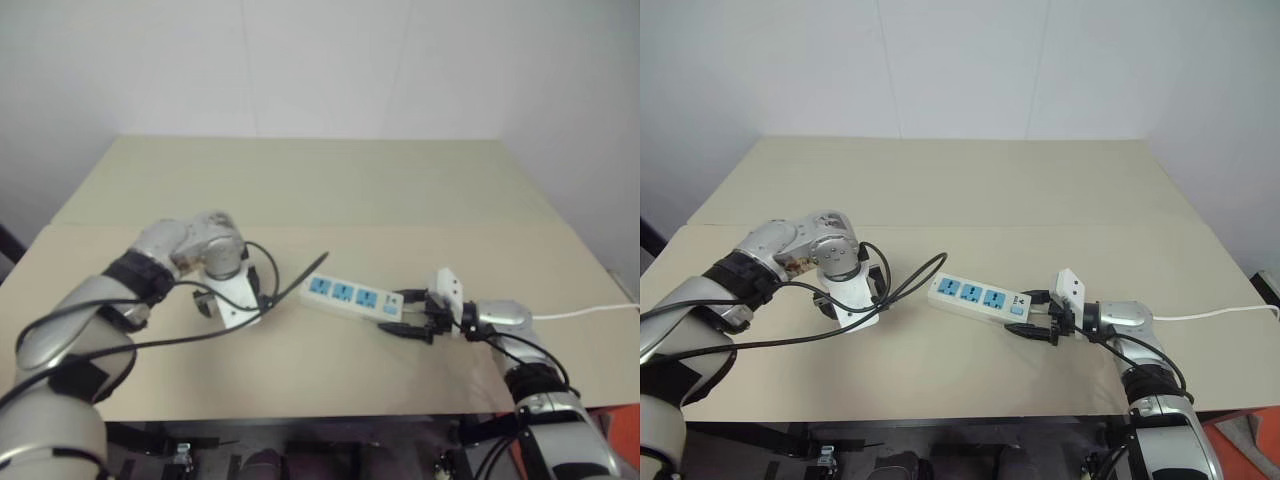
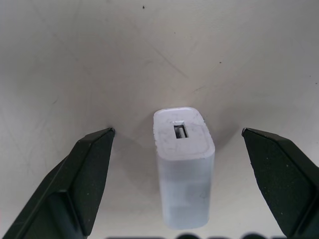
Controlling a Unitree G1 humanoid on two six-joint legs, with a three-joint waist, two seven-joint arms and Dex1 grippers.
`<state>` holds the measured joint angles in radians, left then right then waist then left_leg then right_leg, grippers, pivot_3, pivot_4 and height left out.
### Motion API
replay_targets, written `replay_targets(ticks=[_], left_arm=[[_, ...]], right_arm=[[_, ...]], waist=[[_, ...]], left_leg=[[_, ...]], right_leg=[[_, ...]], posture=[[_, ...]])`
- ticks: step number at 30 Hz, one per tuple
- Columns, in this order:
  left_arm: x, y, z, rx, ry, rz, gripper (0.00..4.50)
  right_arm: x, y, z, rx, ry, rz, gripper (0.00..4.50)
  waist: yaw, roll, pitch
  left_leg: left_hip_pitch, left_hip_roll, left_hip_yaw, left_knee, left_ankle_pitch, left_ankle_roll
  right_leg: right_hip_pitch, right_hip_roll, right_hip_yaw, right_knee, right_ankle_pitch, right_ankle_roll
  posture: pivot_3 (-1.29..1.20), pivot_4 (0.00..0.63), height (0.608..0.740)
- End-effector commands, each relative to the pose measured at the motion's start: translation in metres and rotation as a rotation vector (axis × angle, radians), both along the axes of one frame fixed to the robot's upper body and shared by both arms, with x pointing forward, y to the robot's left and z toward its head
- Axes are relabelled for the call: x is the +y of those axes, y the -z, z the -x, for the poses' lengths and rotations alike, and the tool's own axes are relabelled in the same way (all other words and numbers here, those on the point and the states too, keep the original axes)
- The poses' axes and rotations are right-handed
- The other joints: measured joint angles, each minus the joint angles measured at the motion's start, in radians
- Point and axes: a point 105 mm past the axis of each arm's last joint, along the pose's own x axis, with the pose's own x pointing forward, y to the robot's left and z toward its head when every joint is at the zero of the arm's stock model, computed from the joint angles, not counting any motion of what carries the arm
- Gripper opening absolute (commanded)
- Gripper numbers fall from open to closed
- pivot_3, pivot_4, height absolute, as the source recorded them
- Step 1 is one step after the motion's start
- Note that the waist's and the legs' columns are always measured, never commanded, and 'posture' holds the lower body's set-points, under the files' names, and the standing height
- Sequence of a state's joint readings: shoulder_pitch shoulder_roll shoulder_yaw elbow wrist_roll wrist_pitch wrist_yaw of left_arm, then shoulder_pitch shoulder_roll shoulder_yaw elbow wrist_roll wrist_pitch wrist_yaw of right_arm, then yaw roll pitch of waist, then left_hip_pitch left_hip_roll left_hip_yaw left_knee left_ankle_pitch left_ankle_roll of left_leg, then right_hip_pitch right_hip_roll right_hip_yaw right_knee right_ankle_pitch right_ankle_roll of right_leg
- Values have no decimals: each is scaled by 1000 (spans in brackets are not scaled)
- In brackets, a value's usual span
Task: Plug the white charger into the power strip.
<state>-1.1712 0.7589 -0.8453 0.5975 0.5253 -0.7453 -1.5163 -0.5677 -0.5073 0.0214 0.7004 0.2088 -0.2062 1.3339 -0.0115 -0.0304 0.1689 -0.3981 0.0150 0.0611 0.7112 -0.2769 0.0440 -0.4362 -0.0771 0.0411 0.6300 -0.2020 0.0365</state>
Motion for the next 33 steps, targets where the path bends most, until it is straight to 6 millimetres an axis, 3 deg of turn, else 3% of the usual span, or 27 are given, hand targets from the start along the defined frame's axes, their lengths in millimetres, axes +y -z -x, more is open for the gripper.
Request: replay_targets(ticks=[1, 9, 22, 26, 33], left_arm=[[0, 9, -1, 4, 5, 8, 4500], [-9, 13, -2, 2, 61, 35, 4500], [-13, 3, 9, 29, 74, 45, 4500], [-7, 4, 6, 16, 73, 6, 3562], [-4, 7, -2, -17, 95, -5, 1245]], right_arm=[[-10, 1, 0, 7, 26, 25, 3424], [-10, 2, 1, 10, 27, 33, 3424], [-13, 4, 1, 14, 27, 51, 3424], [-12, 2, -1, 11, 27, 41, 3424], [-14, 0, -2, 9, 32, 45, 3424]], waist=[[1, 1, -1], [4, 2, -1], [4, 2, -1], [2, 2, -1], [-2, 2, -1]], left_leg=[[0, 0, 0, 0, 0, 0], [10, 0, 0, 0, -1, 1], [9, 0, 0, 0, -1, 2], [10, 0, 0, 0, -1, 2], [11, 0, 0, 0, -1, 2]], right_leg=[[0, 0, 0, 0, 0, 0], [12, 0, -1, -1, 0, 1], [11, 0, -1, -2, 0, 1], [12, 0, -1, -2, -1, 1], [12, 0, 0, -1, -1, 1]], posture=[[0, 150, 740], [0, 150, 740], [0, 150, 740], [0, 150, 740], [0, 150, 740]])
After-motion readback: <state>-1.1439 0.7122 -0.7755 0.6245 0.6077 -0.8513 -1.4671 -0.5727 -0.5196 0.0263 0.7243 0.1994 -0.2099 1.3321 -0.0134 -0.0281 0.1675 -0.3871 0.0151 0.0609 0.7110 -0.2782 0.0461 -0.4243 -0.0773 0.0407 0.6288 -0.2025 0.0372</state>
